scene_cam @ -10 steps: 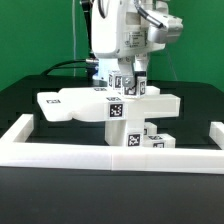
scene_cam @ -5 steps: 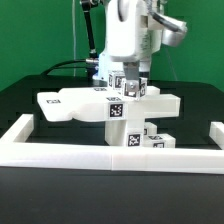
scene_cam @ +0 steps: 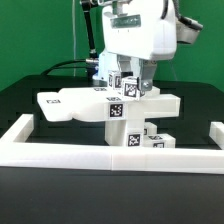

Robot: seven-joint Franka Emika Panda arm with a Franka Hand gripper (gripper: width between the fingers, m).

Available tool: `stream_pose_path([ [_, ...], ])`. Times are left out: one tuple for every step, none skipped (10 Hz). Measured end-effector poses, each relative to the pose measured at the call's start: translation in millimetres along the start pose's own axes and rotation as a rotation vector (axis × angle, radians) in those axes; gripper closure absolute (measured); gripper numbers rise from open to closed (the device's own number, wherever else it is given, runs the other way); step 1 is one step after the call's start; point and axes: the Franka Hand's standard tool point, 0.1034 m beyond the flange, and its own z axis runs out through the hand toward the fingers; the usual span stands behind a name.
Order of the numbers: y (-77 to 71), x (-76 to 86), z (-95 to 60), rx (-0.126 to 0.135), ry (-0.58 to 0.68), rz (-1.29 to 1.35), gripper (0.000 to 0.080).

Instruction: Assemble chair

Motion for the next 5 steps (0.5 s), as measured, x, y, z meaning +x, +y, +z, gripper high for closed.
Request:
stream_pose_path([
  [0.2,0.9,-0.2,0.000,0.000,-0.112,0.0151],
  [0.5,1.8,0.0,-0.001,0.000,-0.198,0.0151],
  [0.8,2.1,0.4,-0.001,-0.001,-0.285,0.0151],
  [0.9,2.1,0.8,-0.002,-0.001,-0.365,0.0151],
  [1.1,2.2,1.0,-0.003,-0.001,-0.436,0.0151],
])
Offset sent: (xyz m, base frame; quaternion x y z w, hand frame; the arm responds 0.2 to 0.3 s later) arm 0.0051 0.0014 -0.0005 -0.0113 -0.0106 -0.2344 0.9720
